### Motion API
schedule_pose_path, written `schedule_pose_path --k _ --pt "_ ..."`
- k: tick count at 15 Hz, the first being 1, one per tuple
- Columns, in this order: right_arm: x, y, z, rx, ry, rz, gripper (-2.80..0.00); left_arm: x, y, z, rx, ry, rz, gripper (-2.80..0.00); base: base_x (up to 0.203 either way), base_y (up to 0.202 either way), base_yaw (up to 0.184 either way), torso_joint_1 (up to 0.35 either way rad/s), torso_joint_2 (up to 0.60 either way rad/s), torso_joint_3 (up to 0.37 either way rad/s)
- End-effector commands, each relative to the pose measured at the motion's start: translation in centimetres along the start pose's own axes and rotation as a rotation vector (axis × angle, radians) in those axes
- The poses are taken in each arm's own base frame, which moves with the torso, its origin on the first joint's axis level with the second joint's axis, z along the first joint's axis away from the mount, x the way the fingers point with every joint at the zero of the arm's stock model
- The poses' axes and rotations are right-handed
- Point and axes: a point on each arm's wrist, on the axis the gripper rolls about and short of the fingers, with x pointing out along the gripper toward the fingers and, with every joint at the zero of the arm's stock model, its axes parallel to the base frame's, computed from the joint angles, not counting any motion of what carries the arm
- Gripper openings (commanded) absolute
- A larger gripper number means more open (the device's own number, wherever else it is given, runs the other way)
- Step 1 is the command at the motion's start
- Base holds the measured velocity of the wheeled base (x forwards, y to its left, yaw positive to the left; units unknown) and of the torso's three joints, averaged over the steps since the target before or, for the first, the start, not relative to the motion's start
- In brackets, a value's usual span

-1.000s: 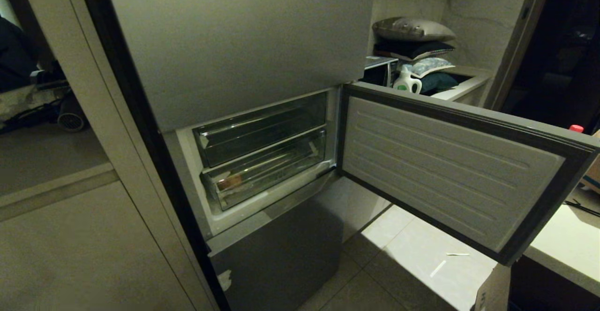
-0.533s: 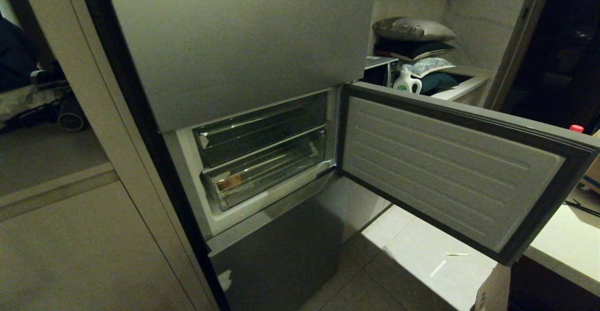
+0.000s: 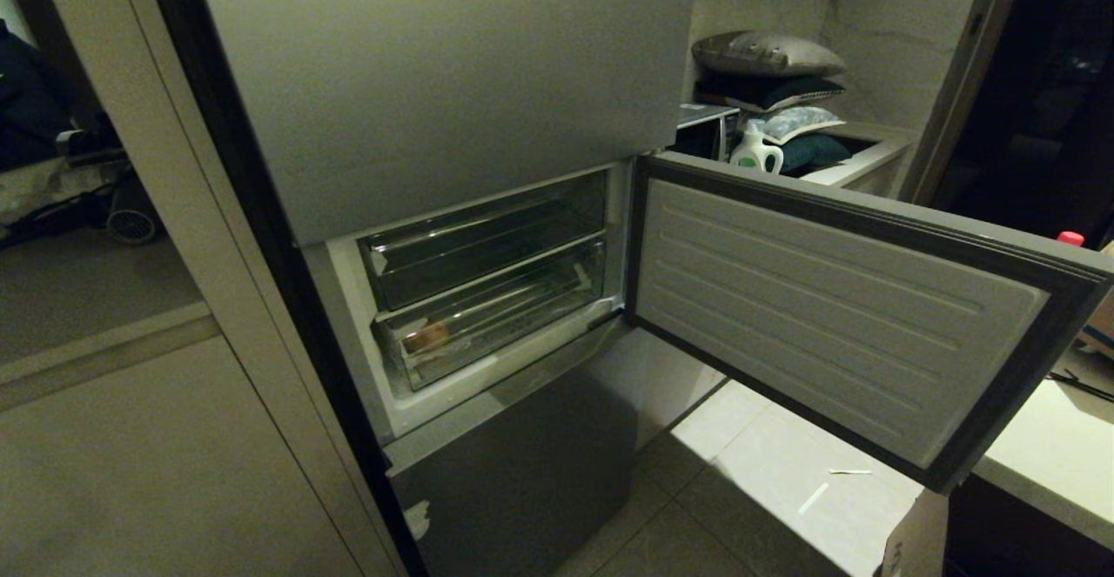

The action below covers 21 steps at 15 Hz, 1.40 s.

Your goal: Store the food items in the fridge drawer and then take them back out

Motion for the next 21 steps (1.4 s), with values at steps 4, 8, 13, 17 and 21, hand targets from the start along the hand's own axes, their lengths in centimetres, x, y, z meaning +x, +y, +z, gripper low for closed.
schedule_pose_path --k 4,8,13,17,21 --pt "0.9 0.9 -0.6 0.031 0.032 0.072 -2.80 0.0 0.0 0.0 0.000 0.000 0.000 -2.80 0.000 0.000 0.000 0.000 0.00 0.000" --pt "0.6 1.9 -0.9 0.040 0.047 0.090 -2.80 0.0 0.0 0.0 0.000 0.003 0.000 -2.80 0.000 0.000 0.000 0.000 0.00 0.000" --pt "-0.6 3.3 -1.4 0.062 0.073 0.116 -2.80 0.0 0.0 0.0 0.000 0.001 0.000 -2.80 0.000 0.000 0.000 0.000 0.00 0.000" --pt "-1.3 4.2 -1.5 0.066 0.082 0.132 -2.80 0.0 0.0 0.0 0.000 0.001 0.000 -2.80 0.000 0.000 0.000 0.000 0.00 0.000" --pt "-2.3 4.2 -0.7 0.050 0.056 0.100 -2.80 0.0 0.0 0.0 0.000 0.001 0.000 -2.80 0.000 0.000 0.000 0.000 0.00 0.000"
